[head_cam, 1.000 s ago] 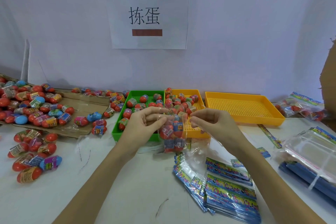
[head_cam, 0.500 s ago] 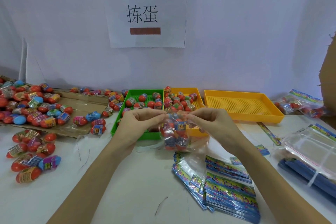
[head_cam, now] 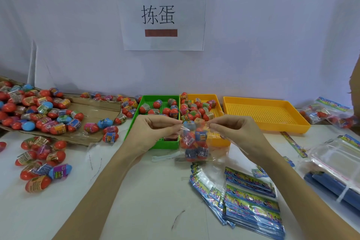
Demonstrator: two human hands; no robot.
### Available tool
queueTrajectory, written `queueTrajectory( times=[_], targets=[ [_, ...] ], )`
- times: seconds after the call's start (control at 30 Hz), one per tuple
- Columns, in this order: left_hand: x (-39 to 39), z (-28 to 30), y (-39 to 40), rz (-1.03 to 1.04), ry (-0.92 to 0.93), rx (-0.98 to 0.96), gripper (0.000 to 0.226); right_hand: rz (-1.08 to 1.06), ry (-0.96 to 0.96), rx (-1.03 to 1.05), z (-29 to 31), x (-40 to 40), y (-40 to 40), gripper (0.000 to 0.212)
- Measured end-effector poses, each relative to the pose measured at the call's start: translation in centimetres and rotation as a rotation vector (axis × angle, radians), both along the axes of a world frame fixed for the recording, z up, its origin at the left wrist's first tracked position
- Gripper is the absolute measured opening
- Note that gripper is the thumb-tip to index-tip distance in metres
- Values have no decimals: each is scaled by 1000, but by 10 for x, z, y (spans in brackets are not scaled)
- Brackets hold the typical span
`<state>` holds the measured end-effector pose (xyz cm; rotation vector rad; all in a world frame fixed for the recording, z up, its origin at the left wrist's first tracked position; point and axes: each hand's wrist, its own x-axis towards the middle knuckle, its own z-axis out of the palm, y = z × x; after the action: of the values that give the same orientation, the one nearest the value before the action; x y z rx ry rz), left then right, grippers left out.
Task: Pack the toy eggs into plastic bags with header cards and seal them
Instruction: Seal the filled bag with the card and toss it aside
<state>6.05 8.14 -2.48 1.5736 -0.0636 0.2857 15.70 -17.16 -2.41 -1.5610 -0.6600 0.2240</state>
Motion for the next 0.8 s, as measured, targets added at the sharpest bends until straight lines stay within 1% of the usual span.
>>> queueTrajectory(
  times=[0.13, 0.2, 0.3, 0.4, 0.5, 0.6, 0.7, 0.8],
  targets=[
    [2, -2, 4, -6, -12, 59, 20, 11, -11, 21, 0, -1, -1, 18],
    [2, -3, 6, 14, -15, 112, 23, 20, -17, 31, 0, 0, -1, 14],
    [1, -3, 7, 25, -34, 203, 26, 24, -52, -12, -2, 3, -3, 19],
    [0, -3, 8, 38, -81, 288, 31, 18, -58, -29, -2, 3, -5, 23],
    [-1, -1, 7, 33, -134, 346, 29, 19, -74, -41, -2, 3, -5, 23],
    [-2, 0, 8, 9, -144, 388, 27, 28, -73, -53, -1, 5, -6, 21],
    [-3, -1, 12, -18, -116, 420, 28, 31, -69, -68, -2, 8, -8, 25],
    [-1, -2, 12, 11, -106, 378, 16, 47, -81, -91, -2, 10, -9, 32]
  ],
)
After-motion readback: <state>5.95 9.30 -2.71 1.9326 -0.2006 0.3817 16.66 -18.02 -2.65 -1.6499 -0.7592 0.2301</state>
